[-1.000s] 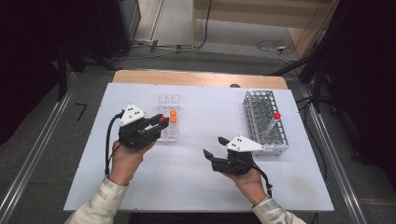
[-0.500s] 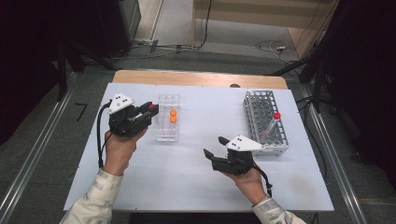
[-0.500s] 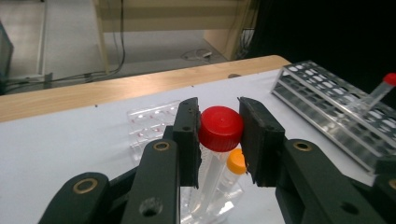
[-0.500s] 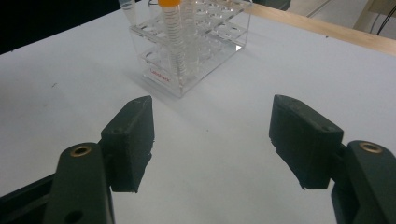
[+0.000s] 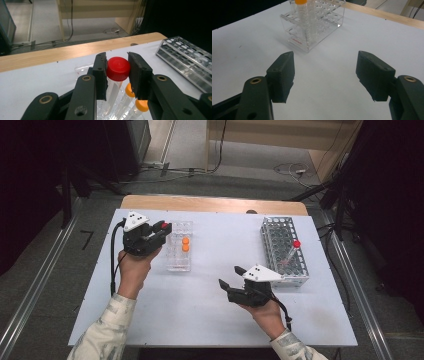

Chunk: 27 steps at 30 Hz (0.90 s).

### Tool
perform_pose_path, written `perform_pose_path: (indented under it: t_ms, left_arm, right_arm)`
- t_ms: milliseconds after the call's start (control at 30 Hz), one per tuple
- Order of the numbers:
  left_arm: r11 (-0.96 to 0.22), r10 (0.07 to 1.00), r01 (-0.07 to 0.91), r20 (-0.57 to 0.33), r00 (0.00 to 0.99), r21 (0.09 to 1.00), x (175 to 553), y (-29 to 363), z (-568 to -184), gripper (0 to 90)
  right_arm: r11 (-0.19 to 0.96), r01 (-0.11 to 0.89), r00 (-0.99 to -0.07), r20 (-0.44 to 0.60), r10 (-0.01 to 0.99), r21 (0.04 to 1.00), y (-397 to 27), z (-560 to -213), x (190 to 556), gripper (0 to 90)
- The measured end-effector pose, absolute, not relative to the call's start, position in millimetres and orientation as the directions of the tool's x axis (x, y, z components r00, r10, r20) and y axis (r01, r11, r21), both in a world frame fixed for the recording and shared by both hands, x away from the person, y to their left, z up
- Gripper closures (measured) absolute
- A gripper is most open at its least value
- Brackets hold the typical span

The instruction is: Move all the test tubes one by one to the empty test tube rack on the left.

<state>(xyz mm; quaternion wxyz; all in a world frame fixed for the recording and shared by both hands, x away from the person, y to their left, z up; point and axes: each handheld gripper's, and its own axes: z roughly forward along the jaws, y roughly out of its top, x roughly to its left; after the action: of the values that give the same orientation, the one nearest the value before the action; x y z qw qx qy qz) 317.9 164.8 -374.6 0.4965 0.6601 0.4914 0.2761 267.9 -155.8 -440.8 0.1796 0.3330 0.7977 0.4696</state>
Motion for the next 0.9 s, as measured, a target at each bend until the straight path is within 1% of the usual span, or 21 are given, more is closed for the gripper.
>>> perform_pose_path:
  t_ms: [300, 900]
  left_arm:
    - [-0.027, 0.926, 0.374, -0.117, 0.358, 0.927, 322.0, 163.1, -380.1, 69.0]
    - [-0.069, 0.936, 0.445, -0.096, 0.338, 0.893, 325.8, 157.1, -413.0, 68.8]
  right_arm:
    - [0.334, 0.364, -0.712, 0.029, 0.701, 0.87, -156.1, -440.7, 267.8, 30.1]
    - [0.338, 0.359, -0.714, 0.023, 0.7, 0.87, -156.6, -439.8, 266.5, 30.7]
